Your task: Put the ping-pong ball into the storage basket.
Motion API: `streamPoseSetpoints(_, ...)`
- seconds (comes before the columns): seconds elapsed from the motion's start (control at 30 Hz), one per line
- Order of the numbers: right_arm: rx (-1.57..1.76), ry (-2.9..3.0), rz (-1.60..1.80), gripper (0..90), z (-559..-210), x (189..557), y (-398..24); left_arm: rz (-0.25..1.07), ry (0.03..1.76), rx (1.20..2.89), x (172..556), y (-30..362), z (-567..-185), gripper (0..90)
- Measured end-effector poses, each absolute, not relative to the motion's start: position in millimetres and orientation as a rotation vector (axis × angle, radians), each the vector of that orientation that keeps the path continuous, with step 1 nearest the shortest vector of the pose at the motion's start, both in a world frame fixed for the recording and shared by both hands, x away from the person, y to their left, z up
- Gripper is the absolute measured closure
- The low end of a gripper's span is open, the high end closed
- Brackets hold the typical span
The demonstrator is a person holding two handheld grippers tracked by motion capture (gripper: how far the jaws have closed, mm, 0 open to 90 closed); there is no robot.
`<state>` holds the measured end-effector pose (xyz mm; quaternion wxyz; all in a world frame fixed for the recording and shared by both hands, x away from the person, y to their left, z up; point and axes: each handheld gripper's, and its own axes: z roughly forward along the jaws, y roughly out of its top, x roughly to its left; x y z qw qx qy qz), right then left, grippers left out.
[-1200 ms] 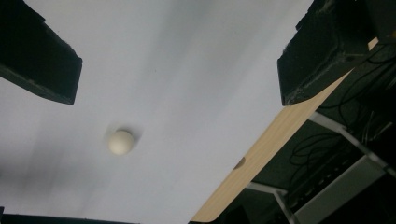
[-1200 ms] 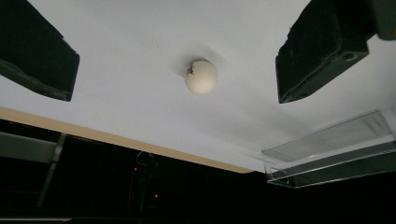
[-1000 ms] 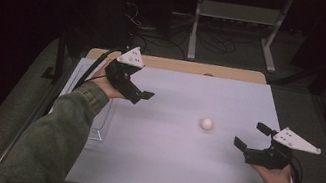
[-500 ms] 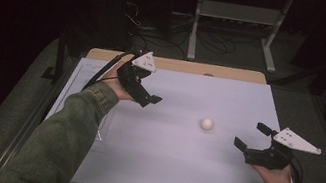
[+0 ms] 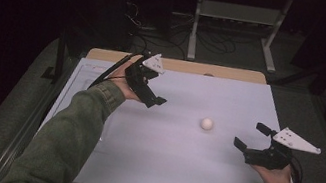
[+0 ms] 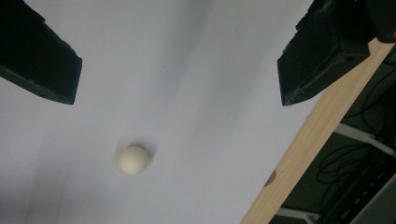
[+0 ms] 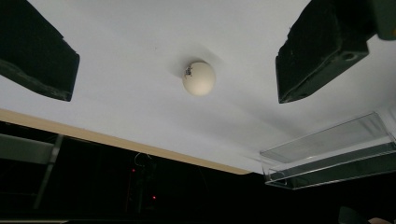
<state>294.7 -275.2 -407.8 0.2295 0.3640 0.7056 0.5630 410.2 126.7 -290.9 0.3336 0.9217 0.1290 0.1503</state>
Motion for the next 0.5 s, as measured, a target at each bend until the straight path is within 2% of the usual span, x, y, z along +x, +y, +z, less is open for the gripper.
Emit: streamPoseSetpoints(0.5,1.004,1.944,1.551,0.0,-408.2,295.7,-276.1,0.38,0.288,2.45,416.3,103.7,-290.7,0.0)
